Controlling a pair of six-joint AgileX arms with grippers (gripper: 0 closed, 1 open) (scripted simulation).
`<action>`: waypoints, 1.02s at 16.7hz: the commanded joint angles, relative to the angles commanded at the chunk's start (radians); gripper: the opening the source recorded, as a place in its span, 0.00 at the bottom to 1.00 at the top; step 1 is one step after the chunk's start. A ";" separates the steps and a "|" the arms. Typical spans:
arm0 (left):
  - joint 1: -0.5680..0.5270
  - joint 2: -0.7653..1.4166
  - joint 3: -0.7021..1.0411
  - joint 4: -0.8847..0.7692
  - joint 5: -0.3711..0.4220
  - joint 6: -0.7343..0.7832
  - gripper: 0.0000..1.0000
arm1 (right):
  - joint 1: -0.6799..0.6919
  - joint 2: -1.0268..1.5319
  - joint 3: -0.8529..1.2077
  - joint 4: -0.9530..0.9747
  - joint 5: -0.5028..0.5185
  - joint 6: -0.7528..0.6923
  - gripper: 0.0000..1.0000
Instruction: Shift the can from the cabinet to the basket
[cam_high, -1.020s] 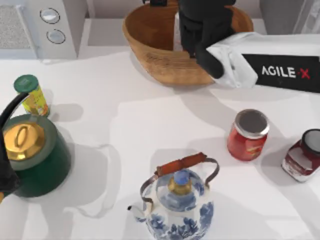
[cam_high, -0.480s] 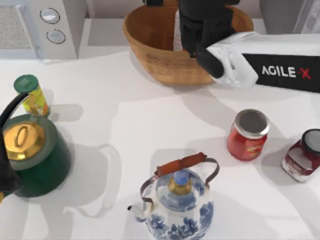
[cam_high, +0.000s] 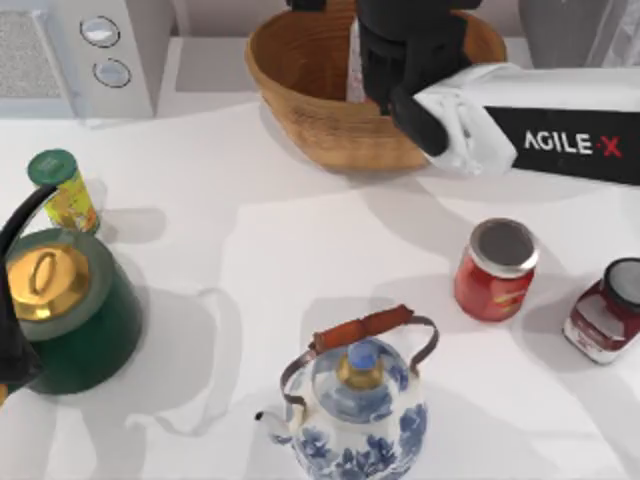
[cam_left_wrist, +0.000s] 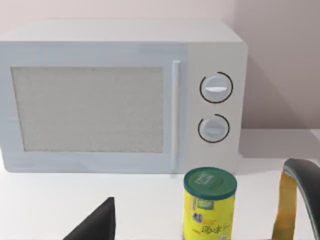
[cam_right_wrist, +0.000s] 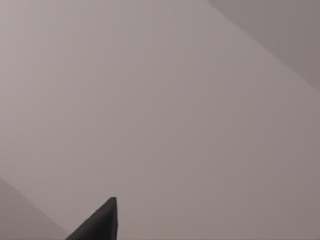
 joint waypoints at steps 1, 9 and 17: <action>0.000 0.000 0.000 0.000 0.000 0.000 1.00 | 0.000 0.000 0.000 0.000 0.000 0.000 1.00; 0.000 0.000 0.000 0.000 0.000 0.000 1.00 | 0.000 0.000 0.000 0.000 0.000 0.000 1.00; 0.000 0.000 0.000 0.000 0.000 0.000 1.00 | -0.021 -0.061 -0.051 -0.022 -0.017 -0.001 1.00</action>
